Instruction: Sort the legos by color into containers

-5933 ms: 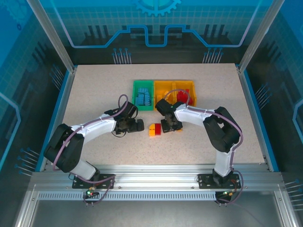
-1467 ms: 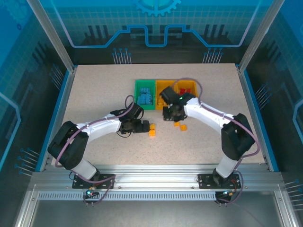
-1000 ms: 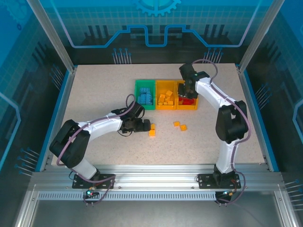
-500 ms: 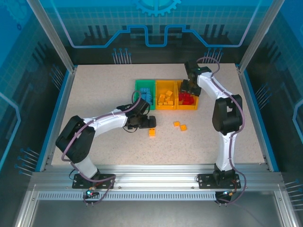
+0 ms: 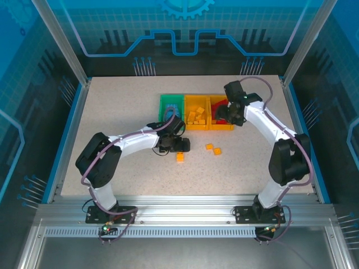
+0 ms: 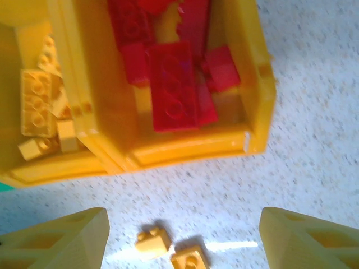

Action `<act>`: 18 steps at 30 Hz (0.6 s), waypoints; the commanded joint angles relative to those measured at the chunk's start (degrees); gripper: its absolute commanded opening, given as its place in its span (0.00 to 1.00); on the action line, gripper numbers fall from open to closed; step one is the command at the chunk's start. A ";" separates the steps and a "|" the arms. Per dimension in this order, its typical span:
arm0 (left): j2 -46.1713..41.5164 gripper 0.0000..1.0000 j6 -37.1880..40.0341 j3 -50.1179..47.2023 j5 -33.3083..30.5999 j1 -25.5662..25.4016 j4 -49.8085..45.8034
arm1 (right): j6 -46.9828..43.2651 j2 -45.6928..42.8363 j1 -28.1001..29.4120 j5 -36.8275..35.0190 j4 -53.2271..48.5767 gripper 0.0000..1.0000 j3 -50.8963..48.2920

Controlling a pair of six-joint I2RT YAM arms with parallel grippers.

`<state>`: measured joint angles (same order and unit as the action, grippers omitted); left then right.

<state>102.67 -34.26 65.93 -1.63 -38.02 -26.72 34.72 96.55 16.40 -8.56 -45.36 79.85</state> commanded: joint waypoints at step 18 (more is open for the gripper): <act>7.22 0.43 2.01 7.33 0.38 -2.24 -7.22 | 1.67 -12.77 -2.97 -2.79 1.03 0.76 -17.57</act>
<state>109.06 -32.69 71.57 -1.65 -39.92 -31.62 35.77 85.17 14.44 -10.52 -44.91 63.57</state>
